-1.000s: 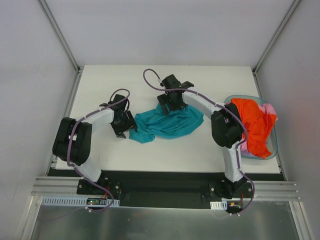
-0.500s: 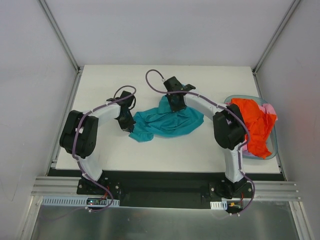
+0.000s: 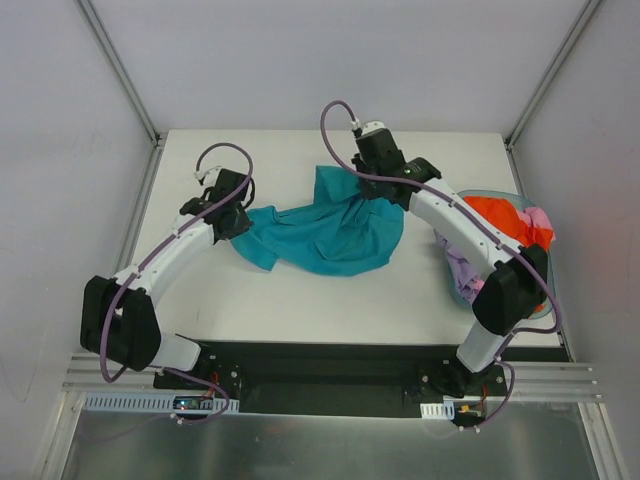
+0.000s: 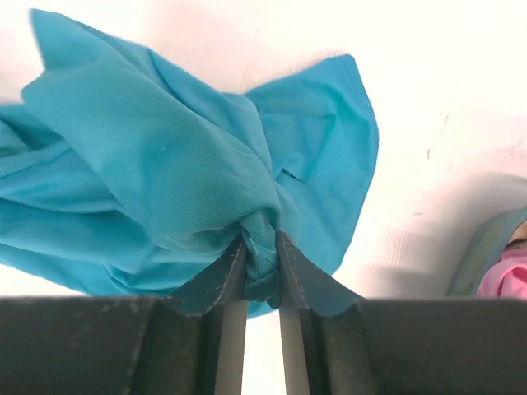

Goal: Fold and stack the t-shirts
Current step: Flatten out the tshirt

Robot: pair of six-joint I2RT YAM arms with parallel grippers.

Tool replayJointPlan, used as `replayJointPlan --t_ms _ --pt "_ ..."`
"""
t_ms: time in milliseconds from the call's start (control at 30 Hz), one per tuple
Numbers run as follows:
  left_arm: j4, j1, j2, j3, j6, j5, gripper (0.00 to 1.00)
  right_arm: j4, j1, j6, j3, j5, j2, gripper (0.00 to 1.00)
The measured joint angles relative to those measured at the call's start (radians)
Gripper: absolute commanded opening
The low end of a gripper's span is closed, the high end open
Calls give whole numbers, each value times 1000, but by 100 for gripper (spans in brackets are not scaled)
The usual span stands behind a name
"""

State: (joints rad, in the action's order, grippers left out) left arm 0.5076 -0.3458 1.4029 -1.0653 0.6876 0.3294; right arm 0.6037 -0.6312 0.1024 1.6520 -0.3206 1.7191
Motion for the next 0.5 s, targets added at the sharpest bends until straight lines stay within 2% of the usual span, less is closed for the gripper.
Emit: replayJointPlan --t_ms 167,300,500 --pt "6 0 -65 8 -1 34 0 -2 6 -10 -119 66 -32 7" --pt "28 0 -83 35 -1 52 0 16 6 -30 -215 93 -26 4" --pt "104 0 -153 13 -12 119 0 41 6 -32 -195 53 -59 4"
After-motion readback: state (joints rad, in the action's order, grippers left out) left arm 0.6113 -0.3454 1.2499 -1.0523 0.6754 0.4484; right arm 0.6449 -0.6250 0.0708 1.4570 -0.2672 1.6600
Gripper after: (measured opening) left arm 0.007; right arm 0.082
